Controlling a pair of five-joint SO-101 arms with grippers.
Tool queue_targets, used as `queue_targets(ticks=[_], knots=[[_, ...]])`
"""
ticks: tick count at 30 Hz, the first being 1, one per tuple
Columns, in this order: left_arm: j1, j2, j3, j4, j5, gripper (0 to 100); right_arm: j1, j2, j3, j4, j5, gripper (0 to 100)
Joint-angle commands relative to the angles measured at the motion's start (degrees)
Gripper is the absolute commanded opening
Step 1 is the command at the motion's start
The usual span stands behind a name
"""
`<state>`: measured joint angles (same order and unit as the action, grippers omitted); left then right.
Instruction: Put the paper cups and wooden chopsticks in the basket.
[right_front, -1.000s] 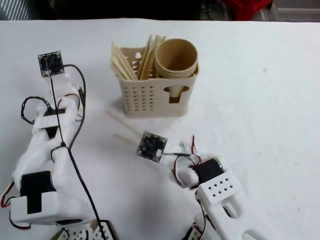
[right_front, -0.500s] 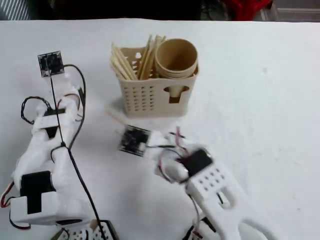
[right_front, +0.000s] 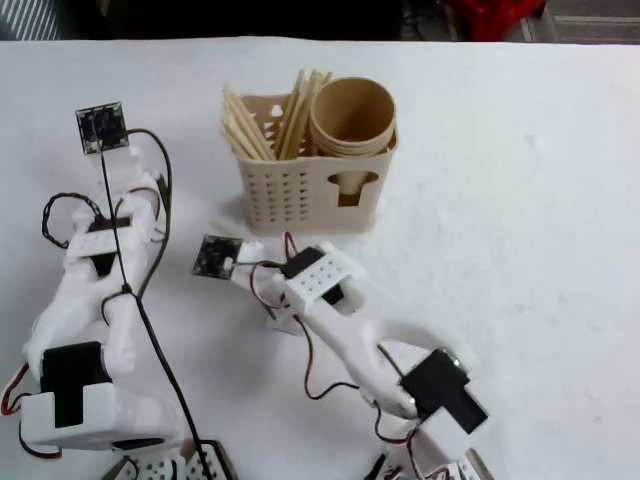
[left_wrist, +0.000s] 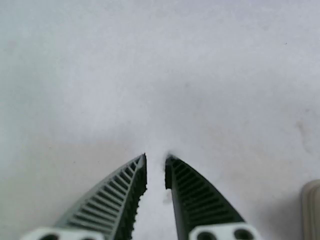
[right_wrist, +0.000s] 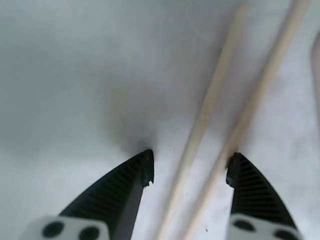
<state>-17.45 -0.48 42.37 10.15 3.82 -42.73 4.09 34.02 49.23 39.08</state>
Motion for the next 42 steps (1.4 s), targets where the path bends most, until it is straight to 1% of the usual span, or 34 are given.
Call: queue_targets(ticks=[1,5,7,15,17,20,24,27,30,33,36,39,42], knots=[[0.57,-0.22,-3.25,-0.26,0.09,9,0.84,1.19,-2.46,-1.89,-0.26,21.5],[0.57,-0.22,-3.25,-0.26,0.09,9,2.15,1.36,-2.2,-2.07,-0.35,6.3],[0.57,-0.22,-3.25,-0.26,0.09,9,2.68,1.36,-2.02,-1.98,-0.35,1.6],[0.31,-0.22,-3.16,-0.26,0.09,9,2.68,0.4,1.32,-1.63,-0.18,1.6],[0.31,-0.22,-3.16,-0.26,0.09,9,3.03,-2.07,2.02,-1.01,-0.26,1.6],[0.31,-0.22,-3.25,-0.26,0.09,9,3.12,-10.42,3.6,1.8,-0.35,1.6],[0.31,-0.22,-3.25,-0.26,0.09,9,2.95,-26.07,8.35,3.3,-0.44,1.6],[0.31,-0.22,-3.25,-0.26,0.09,9,2.77,-37.58,11.96,3.74,-2.55,1.5],[0.31,-0.22,-3.25,-0.26,0.09,9,2.68,-47.6,12.04,7.25,-3.08,1.5],[0.31,-0.22,-3.25,-0.26,0.09,9,2.68,-55.6,9.14,8.66,-3.08,1.5],[0.31,-0.22,-3.25,-0.26,0.09,9,2.86,-59.65,3.08,8.57,-3.6,1.5],[0.31,-0.22,-3.25,-0.26,0.09,9,3.03,-58.68,-5.89,8.48,-7.74,1.5],[0.31,-0.22,-2.99,-0.26,0.09,9,3.03,-53.76,-15.3,8.48,-10.29,1.5]])
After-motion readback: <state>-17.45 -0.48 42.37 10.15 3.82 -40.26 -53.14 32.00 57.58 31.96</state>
